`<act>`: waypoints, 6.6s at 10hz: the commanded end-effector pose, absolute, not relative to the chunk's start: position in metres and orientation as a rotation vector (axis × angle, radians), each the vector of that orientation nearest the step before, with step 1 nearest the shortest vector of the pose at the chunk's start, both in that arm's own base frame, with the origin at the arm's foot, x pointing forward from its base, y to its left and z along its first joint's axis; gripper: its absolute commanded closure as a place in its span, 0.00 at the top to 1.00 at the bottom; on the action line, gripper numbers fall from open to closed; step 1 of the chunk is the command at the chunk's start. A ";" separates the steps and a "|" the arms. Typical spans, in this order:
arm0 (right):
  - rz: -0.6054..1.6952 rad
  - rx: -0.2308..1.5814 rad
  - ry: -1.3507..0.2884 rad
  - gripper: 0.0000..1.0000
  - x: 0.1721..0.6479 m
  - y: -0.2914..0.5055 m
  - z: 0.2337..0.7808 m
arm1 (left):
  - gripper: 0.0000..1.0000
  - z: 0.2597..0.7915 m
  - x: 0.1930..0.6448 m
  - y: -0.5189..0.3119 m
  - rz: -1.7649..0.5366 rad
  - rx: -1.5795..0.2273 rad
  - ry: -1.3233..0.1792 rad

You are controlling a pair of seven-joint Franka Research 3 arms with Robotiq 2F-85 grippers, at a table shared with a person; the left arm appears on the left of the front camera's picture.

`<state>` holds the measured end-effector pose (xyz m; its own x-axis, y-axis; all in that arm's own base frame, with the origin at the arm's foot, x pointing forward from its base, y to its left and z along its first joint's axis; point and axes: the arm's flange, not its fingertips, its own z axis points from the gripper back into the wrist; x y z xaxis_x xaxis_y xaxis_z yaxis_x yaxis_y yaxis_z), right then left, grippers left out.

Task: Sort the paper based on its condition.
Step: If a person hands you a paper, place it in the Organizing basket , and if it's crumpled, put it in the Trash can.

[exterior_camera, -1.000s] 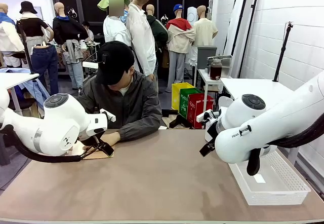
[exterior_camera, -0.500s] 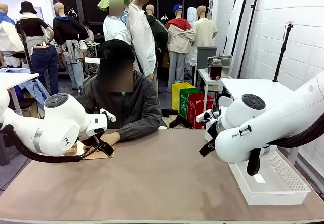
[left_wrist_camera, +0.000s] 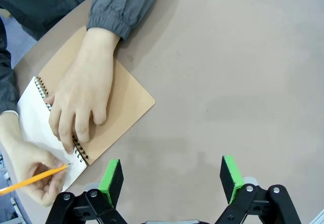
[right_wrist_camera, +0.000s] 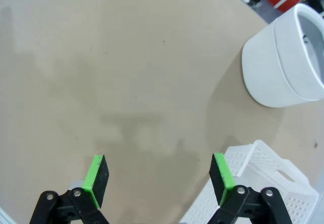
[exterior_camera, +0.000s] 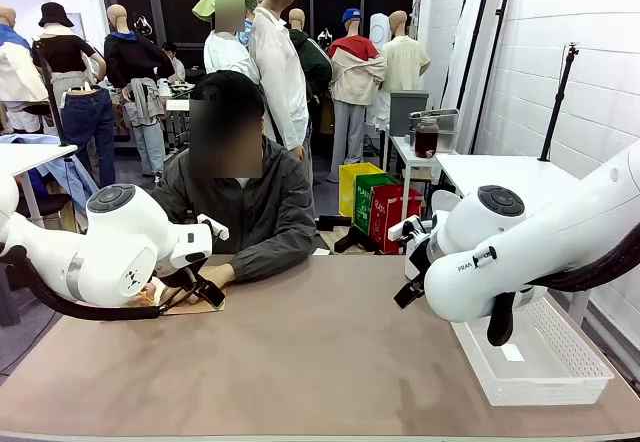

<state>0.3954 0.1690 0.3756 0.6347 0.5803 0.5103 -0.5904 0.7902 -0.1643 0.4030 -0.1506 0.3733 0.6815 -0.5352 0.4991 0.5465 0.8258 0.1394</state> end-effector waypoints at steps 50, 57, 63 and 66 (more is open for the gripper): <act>1.005 0.439 -0.903 1.00 0.362 0.118 0.556 | 1.00 0.579 0.344 -0.137 -0.911 -0.331 -0.981; 1.005 0.439 -0.903 1.00 0.362 0.118 0.556 | 1.00 0.579 0.344 -0.137 -0.911 -0.331 -0.981; 1.005 0.439 -0.903 1.00 0.362 0.118 0.556 | 1.00 0.579 0.344 -0.137 -0.911 -0.331 -0.981; 1.005 0.439 -0.903 1.00 0.362 0.118 0.556 | 1.00 0.579 0.344 -0.137 -0.911 -0.331 -0.981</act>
